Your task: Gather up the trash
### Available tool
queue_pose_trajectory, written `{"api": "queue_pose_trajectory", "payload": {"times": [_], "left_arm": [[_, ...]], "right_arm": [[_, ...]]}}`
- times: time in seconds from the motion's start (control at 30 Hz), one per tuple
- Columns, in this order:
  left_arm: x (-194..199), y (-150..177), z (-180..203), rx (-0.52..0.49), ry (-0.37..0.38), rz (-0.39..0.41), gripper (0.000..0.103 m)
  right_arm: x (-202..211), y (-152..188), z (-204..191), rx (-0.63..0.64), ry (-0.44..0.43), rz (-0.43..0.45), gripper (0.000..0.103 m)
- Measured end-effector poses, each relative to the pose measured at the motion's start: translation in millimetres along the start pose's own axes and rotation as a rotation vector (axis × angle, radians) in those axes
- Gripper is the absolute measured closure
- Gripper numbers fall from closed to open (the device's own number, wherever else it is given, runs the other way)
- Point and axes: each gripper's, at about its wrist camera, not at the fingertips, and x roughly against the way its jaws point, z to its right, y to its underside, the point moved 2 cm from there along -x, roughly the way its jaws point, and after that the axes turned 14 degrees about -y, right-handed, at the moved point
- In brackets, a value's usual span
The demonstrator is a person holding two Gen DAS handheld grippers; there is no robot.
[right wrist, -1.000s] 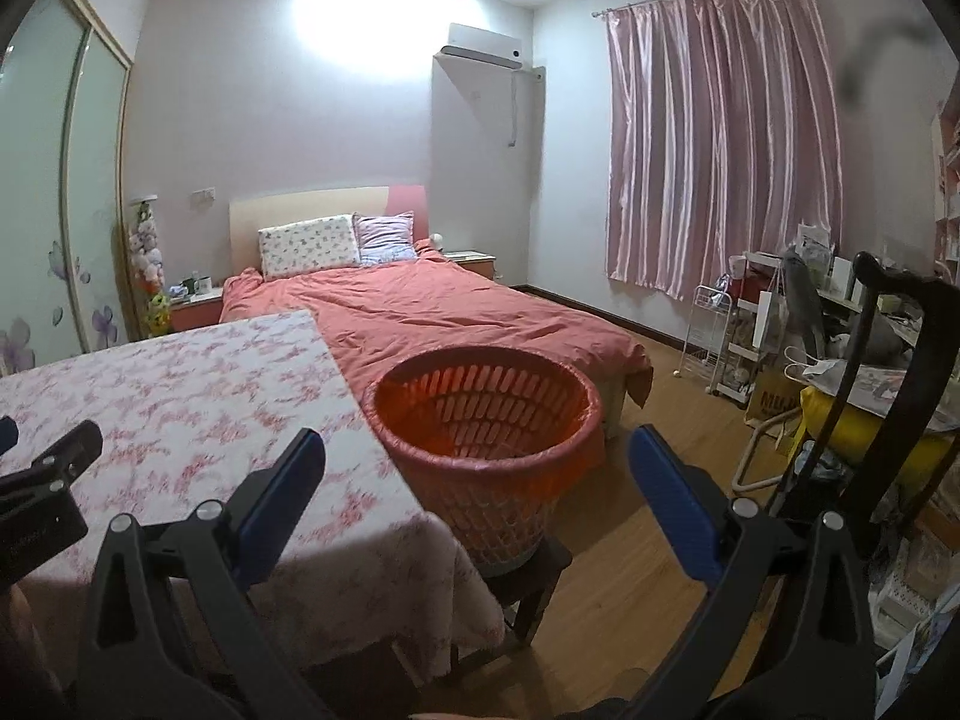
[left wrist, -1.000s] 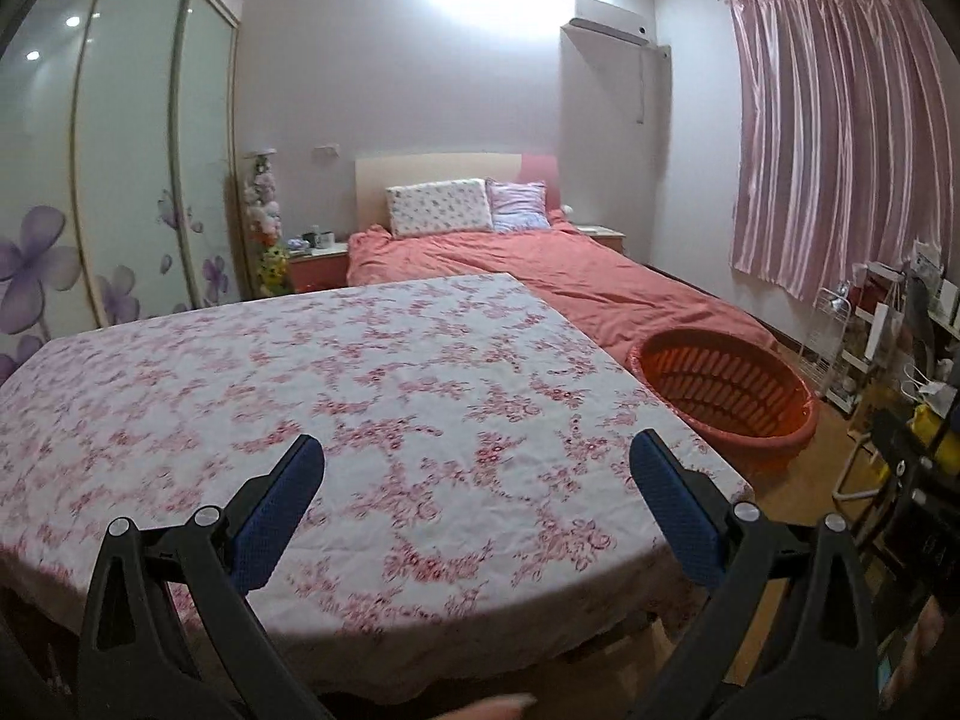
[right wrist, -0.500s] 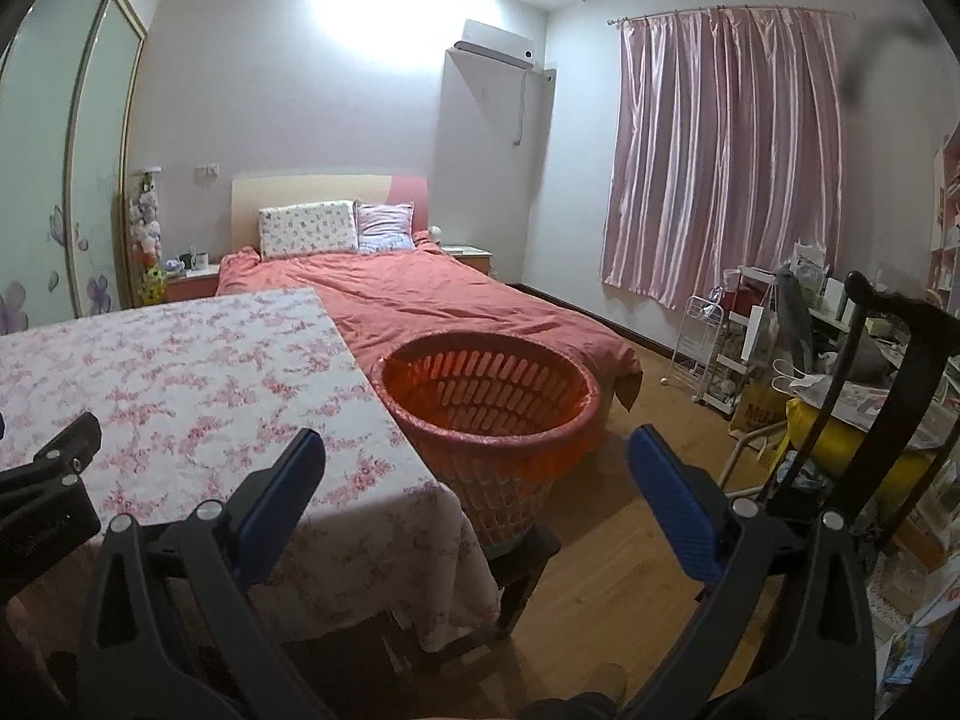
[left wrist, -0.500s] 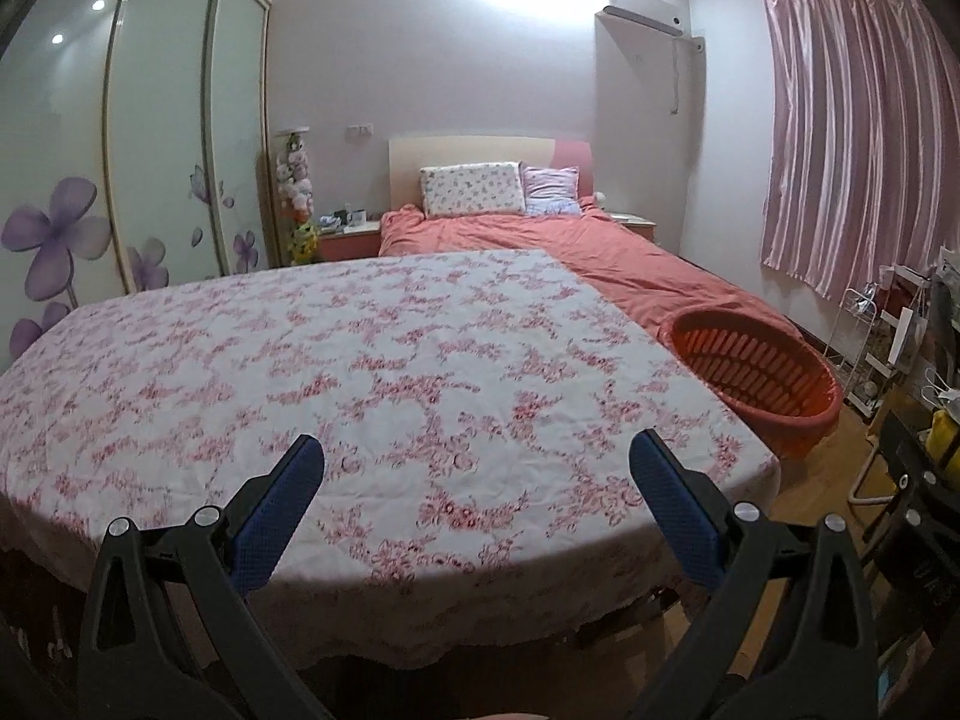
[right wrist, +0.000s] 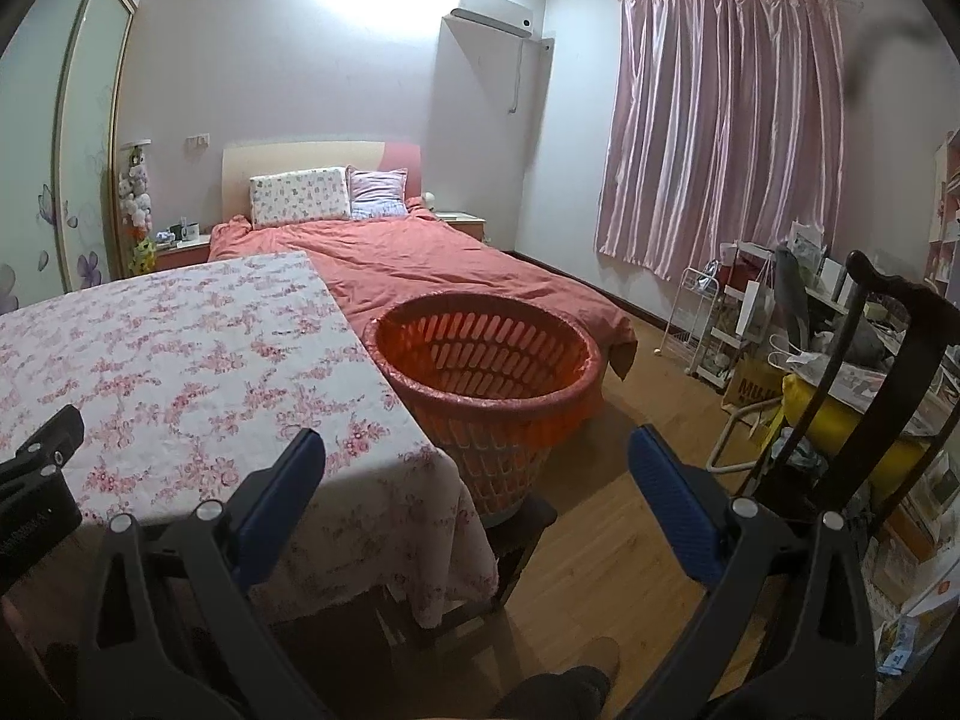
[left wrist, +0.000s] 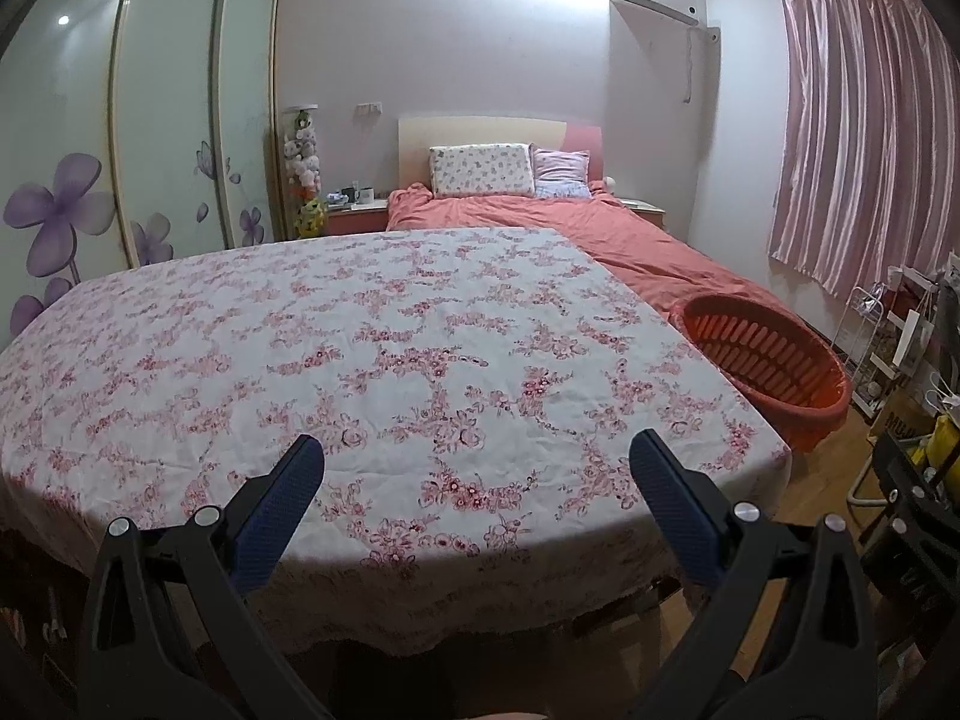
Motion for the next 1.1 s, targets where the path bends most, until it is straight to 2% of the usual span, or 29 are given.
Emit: {"api": "queue_pose_trajectory", "payload": {"times": [1.1], "left_arm": [[-4.9,3.8,4.7,-0.014,-0.005,-0.026,0.003]], "right_arm": [[-10.3,8.5,3.7,-0.016,0.002,-0.037,0.004]]}}
